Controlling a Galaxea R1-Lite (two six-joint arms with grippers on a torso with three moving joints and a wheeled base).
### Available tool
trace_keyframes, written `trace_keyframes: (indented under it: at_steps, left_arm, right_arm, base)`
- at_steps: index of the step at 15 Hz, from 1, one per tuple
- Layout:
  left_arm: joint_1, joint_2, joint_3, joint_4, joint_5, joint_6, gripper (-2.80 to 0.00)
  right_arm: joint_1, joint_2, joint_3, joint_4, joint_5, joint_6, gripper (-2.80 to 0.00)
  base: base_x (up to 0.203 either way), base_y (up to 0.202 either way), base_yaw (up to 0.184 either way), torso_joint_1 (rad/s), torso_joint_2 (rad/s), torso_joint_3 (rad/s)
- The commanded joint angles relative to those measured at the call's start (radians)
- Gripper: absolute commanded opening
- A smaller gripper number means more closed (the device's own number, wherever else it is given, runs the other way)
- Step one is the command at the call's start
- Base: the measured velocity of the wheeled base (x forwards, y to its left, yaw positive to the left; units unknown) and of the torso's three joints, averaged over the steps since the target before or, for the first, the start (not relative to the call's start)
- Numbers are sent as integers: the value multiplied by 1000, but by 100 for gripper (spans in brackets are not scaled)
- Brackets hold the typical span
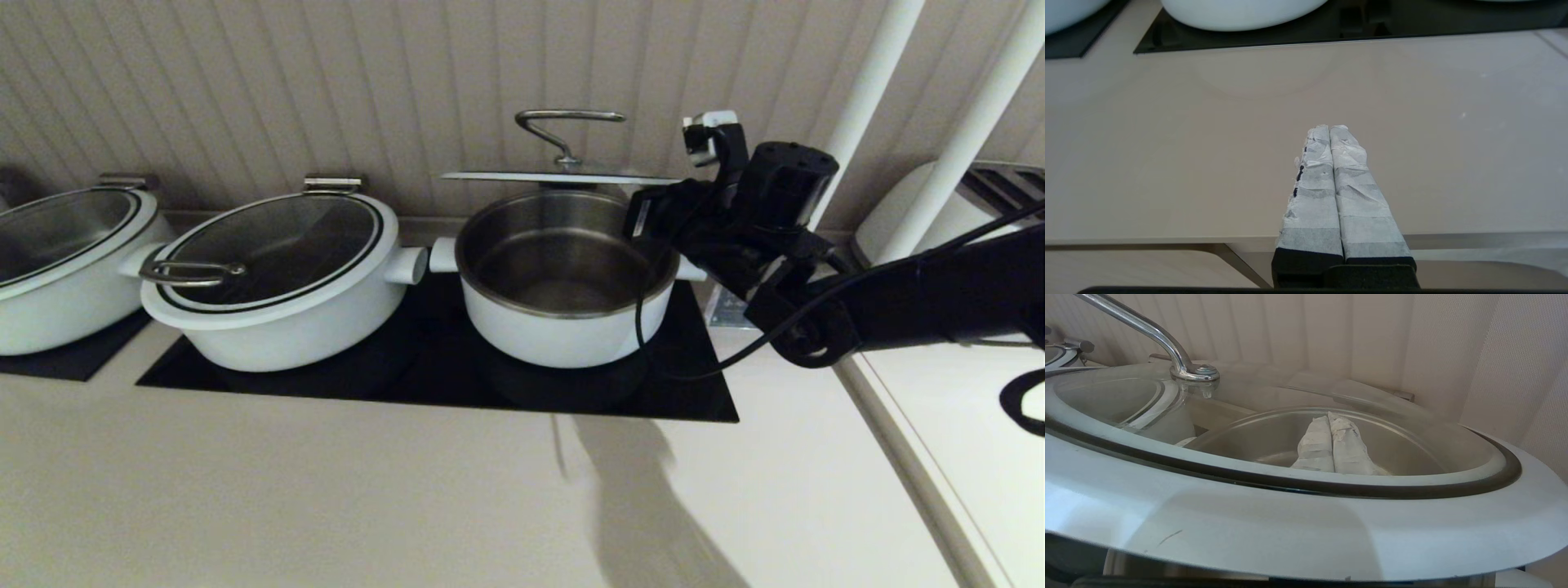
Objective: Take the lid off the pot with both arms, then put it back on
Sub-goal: Open the pot lid completely
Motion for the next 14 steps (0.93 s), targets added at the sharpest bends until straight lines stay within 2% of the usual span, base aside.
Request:
trace_keyframes:
  at_steps: [1, 14]
  left_arm:
    - [0, 0, 0, 0, 4, -9, -280]
    - [0, 0, 0, 0, 4, -14, -280]
  right_arm:
    - [0, -2, 0, -5, 0, 0, -280]
    - [-22, 6, -59, -13, 2, 0, -280]
  base:
    - [0, 0, 0, 0, 0, 0]
    - [0, 0, 0, 0, 0, 0]
